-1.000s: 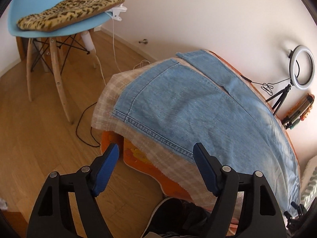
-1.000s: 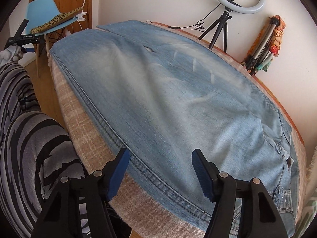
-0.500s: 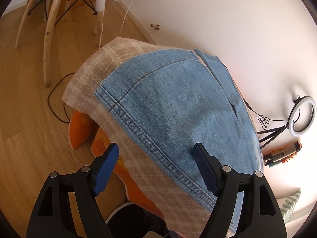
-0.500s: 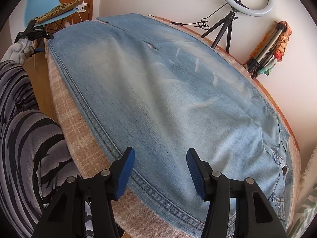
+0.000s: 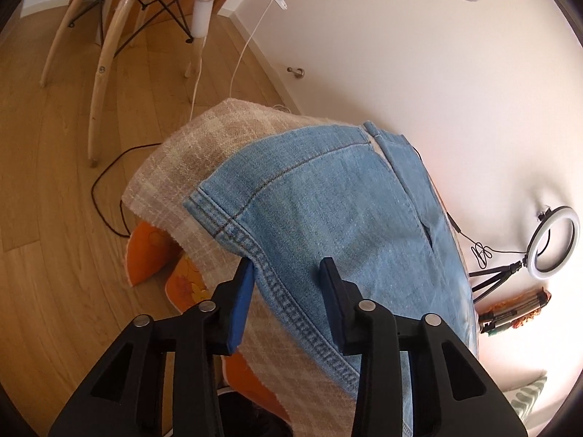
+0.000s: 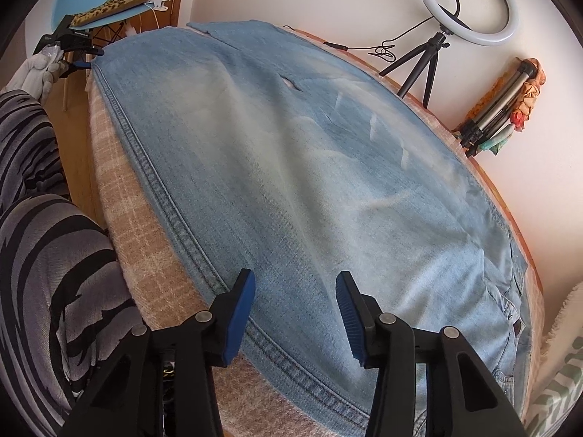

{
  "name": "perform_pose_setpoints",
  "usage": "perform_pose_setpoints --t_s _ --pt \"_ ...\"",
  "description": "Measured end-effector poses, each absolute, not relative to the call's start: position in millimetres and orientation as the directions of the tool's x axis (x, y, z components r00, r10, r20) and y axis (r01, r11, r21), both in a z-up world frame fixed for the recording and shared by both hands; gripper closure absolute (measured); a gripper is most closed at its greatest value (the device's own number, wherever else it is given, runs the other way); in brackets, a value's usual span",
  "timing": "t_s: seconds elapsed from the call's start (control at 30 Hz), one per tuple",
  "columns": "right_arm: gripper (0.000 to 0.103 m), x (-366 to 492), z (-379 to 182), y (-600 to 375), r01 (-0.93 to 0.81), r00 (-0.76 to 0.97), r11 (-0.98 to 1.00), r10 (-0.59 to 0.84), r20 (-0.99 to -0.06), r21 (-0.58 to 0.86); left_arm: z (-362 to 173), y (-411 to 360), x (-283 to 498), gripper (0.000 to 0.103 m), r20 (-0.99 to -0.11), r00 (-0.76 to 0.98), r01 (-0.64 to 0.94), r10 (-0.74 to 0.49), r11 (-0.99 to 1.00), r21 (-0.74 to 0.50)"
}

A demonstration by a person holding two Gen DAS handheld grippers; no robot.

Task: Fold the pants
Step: 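Move both tools to the jeans' leg hems and close on them, then lift the gripped hems with both tools and carry them toward the waistband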

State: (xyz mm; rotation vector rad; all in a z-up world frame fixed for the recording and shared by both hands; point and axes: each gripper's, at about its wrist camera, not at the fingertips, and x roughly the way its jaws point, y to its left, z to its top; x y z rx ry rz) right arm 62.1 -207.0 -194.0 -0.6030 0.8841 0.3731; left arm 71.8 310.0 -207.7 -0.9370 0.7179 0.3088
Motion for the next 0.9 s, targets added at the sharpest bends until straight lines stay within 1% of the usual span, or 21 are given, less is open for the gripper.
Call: perform_pose_setpoints --t_s 0.07,0.1,0.13,0.2,0.27,0.3,0.37,0.53,0.57,0.67,0.7,0.73,0.77,0.8,0.9 --pt "0.066 61 -194 -206 -0.535 0.590 0.773 0.053 -0.805 -0.341 -202 311 68 0.084 -0.674 0.738 -0.534 -0.033 0.582 -0.613" --pt "0.070 61 -194 -205 -0.533 0.592 0.772 0.048 -0.804 -0.346 -199 312 67 0.087 -0.670 0.742 -0.531 -0.026 0.588 -0.610" --pt "0.072 60 -194 -205 -0.531 0.594 0.771 0.044 -0.803 -0.351 -198 313 66 0.089 -0.665 0.746 -0.524 -0.028 0.593 -0.612" --pt "0.083 61 -194 -204 -0.525 0.599 0.773 0.037 -0.800 -0.357 -199 315 64 0.089 -0.670 0.742 -0.527 -0.022 0.598 -0.604" --pt "0.087 61 -191 -206 -0.512 0.606 0.782 0.037 -0.795 -0.354 -202 316 63 0.094 -0.678 0.735 -0.532 -0.015 0.609 -0.589" --pt "0.090 61 -188 -207 -0.505 0.613 0.788 0.039 -0.789 -0.353 -203 316 62 0.094 -0.681 0.732 -0.532 -0.012 0.614 -0.583" --pt "0.092 63 -182 -209 -0.495 0.623 0.797 0.046 -0.781 -0.347 -206 315 63 0.094 -0.679 0.734 -0.525 -0.016 0.621 -0.582" --pt "0.093 66 -177 -214 -0.485 0.621 0.803 0.038 -0.783 -0.345 -210 319 64 0.094 -0.666 0.745 -0.515 -0.033 0.606 -0.606" --pt "0.094 67 -176 -217 -0.479 0.618 0.811 0.039 -0.785 -0.336 -211 319 64 0.094 -0.663 0.748 -0.515 -0.035 0.599 -0.613" --pt "0.094 66 -174 -225 -0.488 0.592 0.830 0.086 -0.801 -0.271 -214 321 65 0.094 -0.658 0.752 -0.516 -0.046 0.580 -0.630" --pt "0.093 65 -174 -227 -0.494 0.581 0.831 0.097 -0.808 -0.255 -214 321 65 0.094 -0.658 0.752 -0.516 -0.046 0.580 -0.631" --pt "0.090 64 -175 -228 -0.509 0.563 0.829 0.116 -0.819 -0.233 -213 321 67 0.094 -0.660 0.750 -0.518 -0.043 0.583 -0.626" --pt "0.076 63 -175 -230 -0.522 0.546 0.826 0.134 -0.827 -0.211 -211 320 67 0.094 -0.659 0.751 -0.516 -0.040 0.588 -0.624" --pt "0.066 60 -175 -230 -0.530 0.543 0.824 0.148 -0.827 -0.201 -208 320 68 0.094 -0.656 0.754 -0.510 -0.036 0.597 -0.619" --pt "0.065 54 -177 -229 -0.568 0.519 0.803 0.180 -0.835 -0.180 -195 316 71 0.097 -0.644 0.765 -0.498 0.005 0.638 -0.587"
